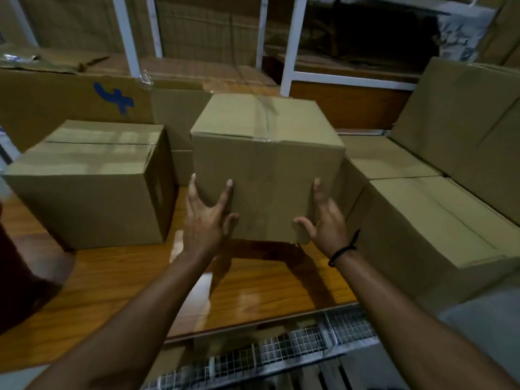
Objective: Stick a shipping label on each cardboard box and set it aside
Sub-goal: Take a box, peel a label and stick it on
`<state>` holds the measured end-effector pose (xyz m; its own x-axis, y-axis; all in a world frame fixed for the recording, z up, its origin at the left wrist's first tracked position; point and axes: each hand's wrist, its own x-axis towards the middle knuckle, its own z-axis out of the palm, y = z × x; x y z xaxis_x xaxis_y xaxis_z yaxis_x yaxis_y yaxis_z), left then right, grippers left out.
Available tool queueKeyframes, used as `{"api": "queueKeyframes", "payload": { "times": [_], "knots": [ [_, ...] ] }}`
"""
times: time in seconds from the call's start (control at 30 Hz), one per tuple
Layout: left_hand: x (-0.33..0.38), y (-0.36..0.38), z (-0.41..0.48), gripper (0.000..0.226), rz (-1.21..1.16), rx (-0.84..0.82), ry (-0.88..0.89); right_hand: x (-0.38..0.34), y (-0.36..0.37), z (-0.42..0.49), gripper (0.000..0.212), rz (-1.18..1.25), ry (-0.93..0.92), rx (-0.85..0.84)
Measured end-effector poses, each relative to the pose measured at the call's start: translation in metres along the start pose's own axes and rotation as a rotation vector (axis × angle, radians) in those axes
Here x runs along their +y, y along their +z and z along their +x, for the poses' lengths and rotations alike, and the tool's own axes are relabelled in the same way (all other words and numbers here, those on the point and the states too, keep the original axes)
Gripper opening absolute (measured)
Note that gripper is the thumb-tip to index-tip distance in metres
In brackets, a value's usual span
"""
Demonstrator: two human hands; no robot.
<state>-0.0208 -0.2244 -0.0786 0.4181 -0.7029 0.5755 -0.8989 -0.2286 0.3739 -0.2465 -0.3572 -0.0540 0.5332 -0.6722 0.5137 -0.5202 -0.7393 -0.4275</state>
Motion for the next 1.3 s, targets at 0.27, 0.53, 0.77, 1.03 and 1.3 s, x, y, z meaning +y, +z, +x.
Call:
{"api": "queueKeyframes", "payload": {
  "times": [0.27,0.53,0.77,1.03,1.3],
  "knots": [
    [-0.024,0.034,-0.069,0.092,0.053,-0.287,-0.143,0.03,0.045,-0.049,0.082,0.027,0.028,-0.302],
    [-0.03,0.035,-0.103,0.082,0.038,-0.363,-0.161,0.057,0.075,-0.08,0.107,-0.022,0.019,-0.324],
    [-0.015,-0.002,-0.068,0.1,-0.107,-0.088,-0.195,0.052,0.021,-0.049,0.13,0.167,-0.138,-0.018],
    [-0.001,-0.029,0.004,0.079,-0.394,-0.148,-0.209,0.023,-0.008,0.004,0.067,0.166,-0.011,-0.212],
    [0.006,-0.03,-0.027,0.052,-0.305,0.011,-0.028,0.029,-0.023,-0.009,0.053,0.152,-0.047,-0.192]
  ]
}}
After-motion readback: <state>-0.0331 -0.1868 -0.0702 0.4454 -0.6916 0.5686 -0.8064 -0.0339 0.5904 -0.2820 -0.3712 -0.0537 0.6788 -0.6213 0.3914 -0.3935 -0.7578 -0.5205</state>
